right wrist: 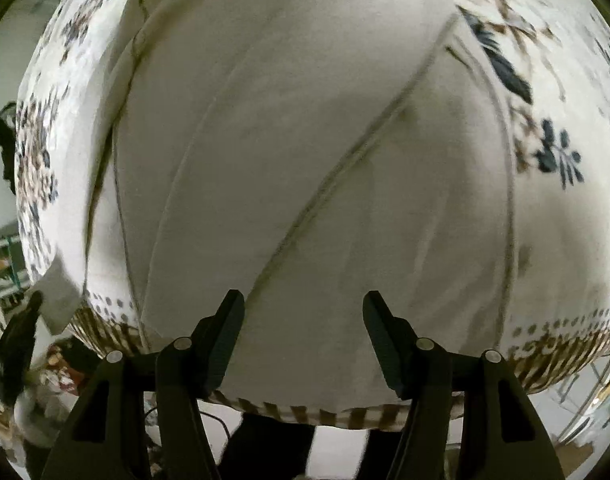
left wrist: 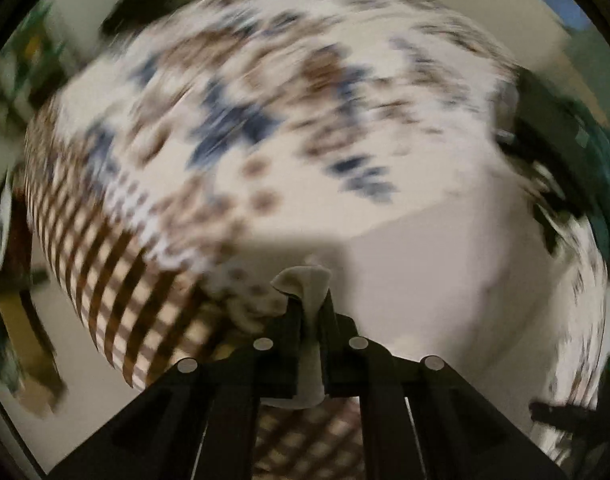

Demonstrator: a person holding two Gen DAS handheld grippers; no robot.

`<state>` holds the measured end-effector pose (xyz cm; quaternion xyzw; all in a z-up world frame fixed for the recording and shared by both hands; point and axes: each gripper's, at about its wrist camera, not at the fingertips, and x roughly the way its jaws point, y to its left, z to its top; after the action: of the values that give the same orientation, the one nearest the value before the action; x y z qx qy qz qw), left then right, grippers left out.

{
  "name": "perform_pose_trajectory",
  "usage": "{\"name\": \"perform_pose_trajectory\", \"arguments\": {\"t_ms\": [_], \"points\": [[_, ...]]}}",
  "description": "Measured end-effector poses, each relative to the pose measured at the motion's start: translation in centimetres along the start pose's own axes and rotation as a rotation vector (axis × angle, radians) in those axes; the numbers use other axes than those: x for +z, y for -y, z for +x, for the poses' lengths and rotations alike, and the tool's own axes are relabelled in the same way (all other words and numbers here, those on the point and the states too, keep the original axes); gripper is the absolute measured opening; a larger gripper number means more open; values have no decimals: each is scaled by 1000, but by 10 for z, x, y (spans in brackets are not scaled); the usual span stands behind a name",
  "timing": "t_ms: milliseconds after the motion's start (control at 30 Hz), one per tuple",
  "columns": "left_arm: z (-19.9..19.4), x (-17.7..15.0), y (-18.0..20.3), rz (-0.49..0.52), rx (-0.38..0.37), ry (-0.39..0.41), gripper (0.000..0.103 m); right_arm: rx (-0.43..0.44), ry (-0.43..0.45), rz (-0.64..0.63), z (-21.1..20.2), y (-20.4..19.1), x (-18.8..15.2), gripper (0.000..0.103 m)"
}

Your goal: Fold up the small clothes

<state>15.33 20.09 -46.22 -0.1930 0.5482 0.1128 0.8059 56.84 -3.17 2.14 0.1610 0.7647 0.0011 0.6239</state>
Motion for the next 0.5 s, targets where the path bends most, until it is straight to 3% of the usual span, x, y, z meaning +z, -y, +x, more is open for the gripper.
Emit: {"name": "perform_pose_trajectory", "arguments": {"t_ms": [100,200,333,500], "points": [[-41,-18,70,163,-46,52,5,22,-1,38,16,27,-21,72],[-62,-42,149,306,-139,54,5,35,15,67,23,69,-40,72],[-69,-99,250,447,-275,-18,5,39,23,124,43,124,-66,72],[-52,-158,319,575,-324,-99,5,47,44,191,78,174,-110,72]]}}
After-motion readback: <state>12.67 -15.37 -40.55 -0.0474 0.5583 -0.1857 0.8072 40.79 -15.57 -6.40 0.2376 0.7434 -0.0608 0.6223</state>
